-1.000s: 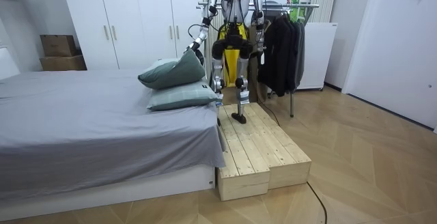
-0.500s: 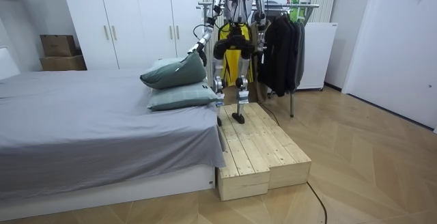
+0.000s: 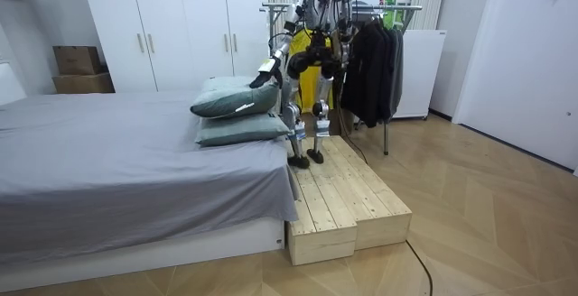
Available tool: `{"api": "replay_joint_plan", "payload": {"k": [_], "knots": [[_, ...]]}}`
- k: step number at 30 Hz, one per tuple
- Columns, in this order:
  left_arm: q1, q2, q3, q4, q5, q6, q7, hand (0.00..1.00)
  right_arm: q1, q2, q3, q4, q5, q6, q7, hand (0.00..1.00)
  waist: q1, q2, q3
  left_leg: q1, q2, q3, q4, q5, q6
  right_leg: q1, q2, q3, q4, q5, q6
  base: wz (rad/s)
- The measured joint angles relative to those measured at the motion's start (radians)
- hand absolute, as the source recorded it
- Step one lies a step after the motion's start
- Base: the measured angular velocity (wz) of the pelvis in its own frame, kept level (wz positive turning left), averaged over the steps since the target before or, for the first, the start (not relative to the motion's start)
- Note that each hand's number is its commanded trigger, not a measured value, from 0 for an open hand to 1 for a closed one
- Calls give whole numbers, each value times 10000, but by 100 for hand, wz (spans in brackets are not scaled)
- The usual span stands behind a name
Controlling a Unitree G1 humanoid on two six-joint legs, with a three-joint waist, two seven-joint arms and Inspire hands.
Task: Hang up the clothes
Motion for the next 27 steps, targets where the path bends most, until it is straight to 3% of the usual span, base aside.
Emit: {"api": "replay_joint_plan", "payload": {"k": [5,8,11,14,16,17,18,20,22,23,24,27], "knots": [[-69,-115,2,-537,105,-815,-197,0,-39,154,-260,-107,-57,-55,38,0,58,-18,-21,914,-211,505,-1570,-446,-202,-57,-202,-1350,7,-123,201,99],[43,-211,4,-742,167,-1313,-215,0,-53,314,-237,-151,-26,-42,65,0,267,-148,-100,1134,-457,695,-2684,-556,-157,-179,-411,-1974,125,-137,358,54],[125,-314,5,-630,282,-1754,-353,0,26,381,-253,-168,-55,-11,146,0,400,-286,-255,1285,-752,749,-3294,-540,-200,-213,-764,-2399,441,-150,735,38],[87,-477,-115,-319,188,-1919,-528,0,156,327,-197,-216,17,-20,104,0,545,-221,-357,1301,-793,329,-3504,-513,-133,22,-948,-2641,483,145,1286,36],[92,-489,-258,-298,185,-1927,-666,0,267,342,-163,-215,37,29,99,0,543,-179,-358,1297,-808,-1,-3497,-360,-31,211,-1010,-2574,497,276,1344,68],[77,-491,-332,-228,189,-1924,-712,0,360,358,-163,-213,34,122,103,0,476,-165,-346,1279,-827,-402,-3492,-315,42,334,-1014,-2099,508,391,1511,110],[68,-477,-378,-134,204,-1933,-827,0,483,381,-197,-215,-9,204,135,0,317,-222,-333,1191,-916,-906,-3496,-217,140,428,-971,-1024,492,442,1599,126],[-40,-495,-474,105,180,-1920,-1005,0,489,438,-314,-210,-12,252,164,0,284,-316,-295,1083,-1062,-1452,-3492,-121,236,677,-822,-106,224,520,1708,115],[-37,-500,-503,222,188,-1840,-1141,0,448,480,-334,-174,-9,313,162,0,226,-343,-289,910,-1197,-2176,-3471,-65,328,1045,-787,-11,-190,655,1935,114],[-47,-495,-507,214,185,-1816,-1211,0,511,498,-381,-131,-39,348,187,0,111,-422,-274,739,-1366,-2740,-3456,12,419,1281,-763,403,-476,700,2029,132],[-33,-500,-477,215,188,-1816,-1310,0,517,520,-482,-83,-68,409,209,0,122,-453,-266,605,-1505,-3158,-3433,70,469,1455,-739,505,-742,748,2094,119],[184,-460,-455,240,190,-1720,-1358,0,492,612,-540,69,-113,407,335,0,279,-521,-238,565,-1739,-3688,-3429,169,538,1816,-728,394,-1101,786,2110,60]]}}
